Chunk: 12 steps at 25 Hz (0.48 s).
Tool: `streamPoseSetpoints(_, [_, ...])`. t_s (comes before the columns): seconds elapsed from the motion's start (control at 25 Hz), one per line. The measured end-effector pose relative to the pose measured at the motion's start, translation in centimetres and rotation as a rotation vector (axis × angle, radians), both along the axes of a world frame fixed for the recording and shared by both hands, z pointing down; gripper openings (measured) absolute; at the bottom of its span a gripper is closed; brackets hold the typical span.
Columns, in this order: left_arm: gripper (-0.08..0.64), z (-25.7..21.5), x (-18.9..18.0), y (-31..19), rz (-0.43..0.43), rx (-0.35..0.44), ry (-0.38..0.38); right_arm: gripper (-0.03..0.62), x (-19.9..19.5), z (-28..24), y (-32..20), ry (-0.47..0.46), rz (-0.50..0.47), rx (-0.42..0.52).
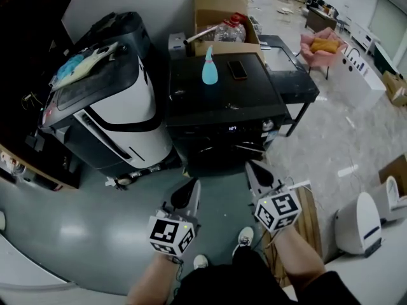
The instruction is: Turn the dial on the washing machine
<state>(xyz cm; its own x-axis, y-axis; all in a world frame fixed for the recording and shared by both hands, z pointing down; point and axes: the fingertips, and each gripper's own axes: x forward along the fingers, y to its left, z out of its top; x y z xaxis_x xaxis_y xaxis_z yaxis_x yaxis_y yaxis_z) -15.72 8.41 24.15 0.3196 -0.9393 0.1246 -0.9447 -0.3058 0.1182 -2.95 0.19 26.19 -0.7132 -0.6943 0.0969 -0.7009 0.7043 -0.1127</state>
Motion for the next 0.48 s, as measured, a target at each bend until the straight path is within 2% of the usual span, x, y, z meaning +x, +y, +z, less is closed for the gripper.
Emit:
streamPoseSetpoints(0.24, [0.003,0.8,-2.5,4.5,0.081,-0.007,0.013,-0.003,-1.3,0.6,5.4,0.007,0.096,-0.009])
streamPoseSetpoints(0.48, [0.003,2.8,-2.2,8.4,0.188,-0.031,0.027,-0.003,-0.2,2.1,11.0,0.027,0.2,-0.032])
